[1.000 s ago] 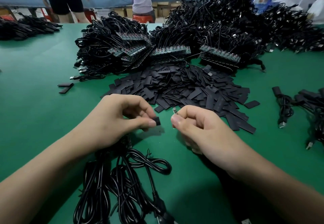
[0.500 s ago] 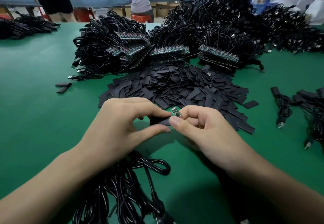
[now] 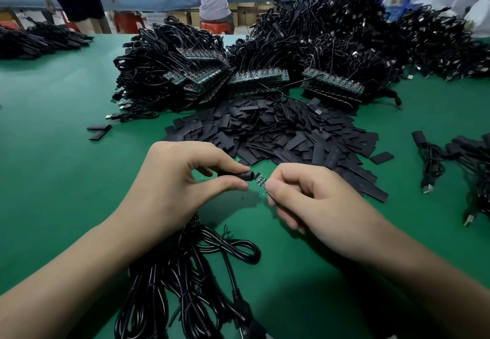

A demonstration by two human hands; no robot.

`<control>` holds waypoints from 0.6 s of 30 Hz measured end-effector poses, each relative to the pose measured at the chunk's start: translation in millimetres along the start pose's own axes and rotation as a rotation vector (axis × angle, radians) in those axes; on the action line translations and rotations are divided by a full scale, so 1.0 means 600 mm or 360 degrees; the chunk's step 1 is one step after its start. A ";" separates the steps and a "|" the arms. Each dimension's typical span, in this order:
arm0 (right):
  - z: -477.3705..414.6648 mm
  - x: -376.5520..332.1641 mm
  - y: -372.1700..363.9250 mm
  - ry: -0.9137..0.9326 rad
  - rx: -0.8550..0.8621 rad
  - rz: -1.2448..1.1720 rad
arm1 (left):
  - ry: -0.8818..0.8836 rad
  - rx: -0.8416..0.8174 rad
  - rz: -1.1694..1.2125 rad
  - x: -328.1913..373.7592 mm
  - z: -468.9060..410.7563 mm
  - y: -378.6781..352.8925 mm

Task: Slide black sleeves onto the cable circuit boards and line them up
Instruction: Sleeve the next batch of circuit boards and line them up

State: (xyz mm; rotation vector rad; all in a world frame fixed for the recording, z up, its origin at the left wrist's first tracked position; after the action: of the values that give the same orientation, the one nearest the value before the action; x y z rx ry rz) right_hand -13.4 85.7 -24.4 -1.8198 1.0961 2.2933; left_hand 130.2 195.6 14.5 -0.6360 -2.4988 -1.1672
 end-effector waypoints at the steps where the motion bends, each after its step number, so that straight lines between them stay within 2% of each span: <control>1: 0.001 -0.003 0.000 0.0005 0.0011 0.0040 | -0.0019 -0.0018 -0.0018 0.001 0.000 -0.001; 5: 0.003 -0.008 0.003 -0.0001 0.0038 0.0247 | -0.0126 -0.0130 -0.0147 0.004 0.001 -0.005; 8: 0.006 -0.007 -0.002 -0.0021 -0.0034 0.0343 | -0.0341 -0.0299 -0.0326 0.016 0.003 -0.011; 10: 0.005 -0.003 -0.006 -0.0040 -0.0109 0.0302 | -0.0551 -0.0352 -0.0486 0.027 0.005 -0.014; 13: 0.000 0.009 -0.010 -0.0145 -0.0231 -0.0006 | -0.0723 -0.0335 -0.0558 0.034 0.005 -0.012; 15: -0.002 0.014 -0.012 -0.0167 -0.0274 -0.0125 | -0.0741 -0.0328 -0.0550 0.035 0.005 -0.012; 18: -0.003 0.017 -0.017 -0.0117 -0.0269 -0.0011 | -0.0683 -0.0345 -0.0454 0.034 0.007 -0.016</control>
State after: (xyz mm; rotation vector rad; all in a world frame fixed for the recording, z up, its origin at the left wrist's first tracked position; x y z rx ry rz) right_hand -10.8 88.7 -38.3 -1.7718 0.9104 2.4959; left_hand 107.4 198.5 14.9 -0.6580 -2.9194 -1.5620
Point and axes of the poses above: each hand's wrist, its own z-axis away from the middle knuckle, its own y-axis out of the back of the hand, x = y × z, the point moved 6 cm from there along -z, towards the middle knuckle, and after that the axes turned 9 degrees about -y, right-handed, at the moved point
